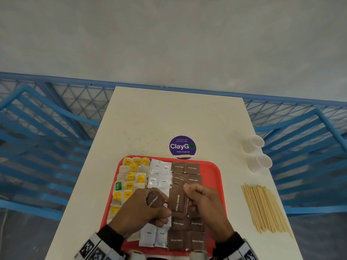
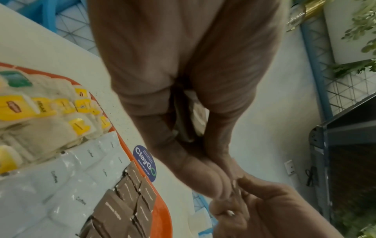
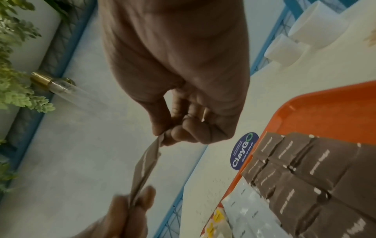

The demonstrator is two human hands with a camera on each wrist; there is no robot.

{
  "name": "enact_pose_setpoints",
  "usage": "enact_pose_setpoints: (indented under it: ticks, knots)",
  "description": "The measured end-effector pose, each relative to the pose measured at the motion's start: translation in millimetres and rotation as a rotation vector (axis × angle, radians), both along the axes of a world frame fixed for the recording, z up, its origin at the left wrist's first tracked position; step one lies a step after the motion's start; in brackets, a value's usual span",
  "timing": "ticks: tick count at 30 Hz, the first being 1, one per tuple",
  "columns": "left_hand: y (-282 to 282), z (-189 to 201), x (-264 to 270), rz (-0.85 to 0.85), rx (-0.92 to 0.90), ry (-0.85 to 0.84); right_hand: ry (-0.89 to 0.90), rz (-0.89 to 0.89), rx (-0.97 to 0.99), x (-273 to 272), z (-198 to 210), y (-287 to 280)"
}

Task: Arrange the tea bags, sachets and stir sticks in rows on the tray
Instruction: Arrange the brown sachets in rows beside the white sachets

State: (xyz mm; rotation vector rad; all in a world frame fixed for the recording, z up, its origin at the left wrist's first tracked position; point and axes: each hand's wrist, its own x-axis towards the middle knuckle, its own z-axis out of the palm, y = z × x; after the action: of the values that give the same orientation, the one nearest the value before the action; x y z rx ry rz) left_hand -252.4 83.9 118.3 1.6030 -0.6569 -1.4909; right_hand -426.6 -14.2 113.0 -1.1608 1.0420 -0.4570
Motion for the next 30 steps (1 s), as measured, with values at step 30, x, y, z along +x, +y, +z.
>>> enact_pose_setpoints:
  ticks: [30]
  knots:
    - [-19,5,4,0.335,-0.112,0.102,0.060,0.192,-0.353,10,14,-5]
